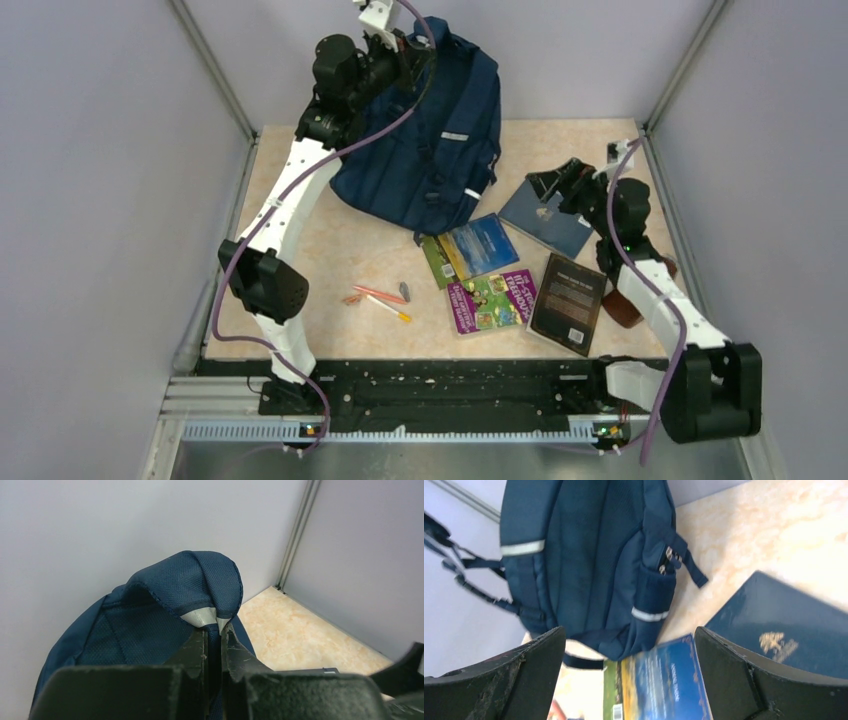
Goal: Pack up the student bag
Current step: Adjust the student bag at the center of the board.
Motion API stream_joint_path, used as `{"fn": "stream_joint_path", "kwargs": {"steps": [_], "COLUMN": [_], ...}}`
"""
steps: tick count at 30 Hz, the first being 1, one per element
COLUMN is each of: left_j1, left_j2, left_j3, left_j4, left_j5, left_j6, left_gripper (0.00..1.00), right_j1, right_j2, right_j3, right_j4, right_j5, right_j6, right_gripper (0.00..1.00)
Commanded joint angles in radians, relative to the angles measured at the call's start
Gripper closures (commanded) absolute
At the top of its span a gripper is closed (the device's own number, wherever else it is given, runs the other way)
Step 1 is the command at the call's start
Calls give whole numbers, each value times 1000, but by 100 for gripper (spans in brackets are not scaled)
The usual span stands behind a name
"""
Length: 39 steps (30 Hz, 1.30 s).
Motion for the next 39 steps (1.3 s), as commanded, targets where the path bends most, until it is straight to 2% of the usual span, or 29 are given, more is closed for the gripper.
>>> {"fn": "stream_joint_path", "kwargs": {"steps": [1, 12, 14, 24, 27, 30, 31, 35, 37, 38, 39], "left_j1": [-8, -5, -5, -6, -5, -5, -5, -4, 3, 6, 11], "left_j2": [-53, -72, -74, -93, -110, -124, -127, -148, -178, -196, -217], "left_j3": [42, 35, 33, 33, 15, -6, -9, -45, -110, -156, -207], "left_j4": [168, 129, 128, 63, 38, 31, 28, -5, 15, 59, 96], "left_j5": [94, 168, 189, 283, 286, 285, 281, 215, 148, 110, 68], "left_j6": [-1, 12, 5, 17, 38, 52, 57, 92, 102, 101, 94], "left_gripper": [100, 100, 100, 100, 100, 100, 100, 100, 100, 99, 96], "right_j1": [4, 1, 1, 6, 7, 10, 13, 18, 19, 21, 26], "right_j2": [191, 714, 780, 1033, 1079, 1103, 1098, 1014, 945, 890, 848], "right_j3": [165, 526, 562, 759, 810, 833, 834, 802, 786, 779, 774], "right_j4": [117, 153, 212, 331, 368, 489, 513, 558, 555, 543, 513], "right_j5": [-38, -312, -340, -379, -452, -540, -543, -493, -451, -423, -394], "right_j6": [-73, -193, -194, -225, -197, -127, -113, -103, -114, -128, -159], "right_gripper": [1, 4, 4, 1, 1, 1, 5, 65, 89, 100, 100]}}
